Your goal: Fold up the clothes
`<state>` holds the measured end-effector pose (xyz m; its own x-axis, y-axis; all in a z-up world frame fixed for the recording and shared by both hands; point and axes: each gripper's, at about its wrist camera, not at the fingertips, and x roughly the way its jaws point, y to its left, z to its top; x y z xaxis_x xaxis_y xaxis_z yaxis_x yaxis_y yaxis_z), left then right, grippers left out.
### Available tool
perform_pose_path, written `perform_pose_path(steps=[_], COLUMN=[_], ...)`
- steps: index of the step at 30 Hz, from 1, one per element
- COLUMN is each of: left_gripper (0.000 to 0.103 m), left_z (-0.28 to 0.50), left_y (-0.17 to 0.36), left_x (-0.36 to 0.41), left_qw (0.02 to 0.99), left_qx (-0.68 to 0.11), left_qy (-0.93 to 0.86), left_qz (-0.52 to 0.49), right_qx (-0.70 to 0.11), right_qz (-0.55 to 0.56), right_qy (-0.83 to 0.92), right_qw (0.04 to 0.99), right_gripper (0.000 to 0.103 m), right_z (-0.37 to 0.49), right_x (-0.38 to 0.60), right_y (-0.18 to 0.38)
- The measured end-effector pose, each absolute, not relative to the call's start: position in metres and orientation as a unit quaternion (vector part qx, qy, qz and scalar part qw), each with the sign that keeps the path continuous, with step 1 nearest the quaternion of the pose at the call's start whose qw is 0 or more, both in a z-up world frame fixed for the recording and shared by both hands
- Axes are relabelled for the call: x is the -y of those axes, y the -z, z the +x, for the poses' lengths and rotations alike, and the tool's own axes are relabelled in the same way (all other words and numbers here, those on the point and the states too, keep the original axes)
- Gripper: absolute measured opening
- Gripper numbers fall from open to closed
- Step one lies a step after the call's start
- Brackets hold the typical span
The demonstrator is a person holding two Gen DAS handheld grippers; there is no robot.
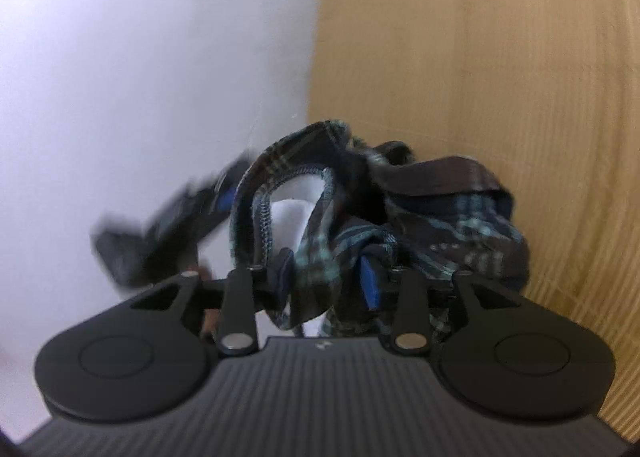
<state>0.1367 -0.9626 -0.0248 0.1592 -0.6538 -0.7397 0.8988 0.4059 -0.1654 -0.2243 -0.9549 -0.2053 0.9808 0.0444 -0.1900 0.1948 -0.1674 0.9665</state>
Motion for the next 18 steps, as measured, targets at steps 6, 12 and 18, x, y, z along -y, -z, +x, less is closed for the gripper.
perform_pose_path(steps=[6,12,18], left_gripper=[0.048,0.048,0.050], left_z=[0.130,0.114,0.109], left_y=[0.030,0.042,0.055], left_x=[0.901,0.859,0.903], left_qw=[0.769,0.766,0.780], left_qx=[-0.390,-0.402,-0.410], left_qy=[0.477,0.486,0.461], left_qz=[0.170,0.121,0.104], right_qx=[-0.010,-0.065,-0.198], right_qz=[0.873,0.689,0.473], right_qy=[0.165,0.157,0.054], right_qw=[0.459,0.704,0.857], right_gripper=[0.075,0.075,0.058], right_z=[-0.276,-0.253,-0.150], right_x=[0.968,0.958,0.959], right_y=[0.251,0.138,0.084])
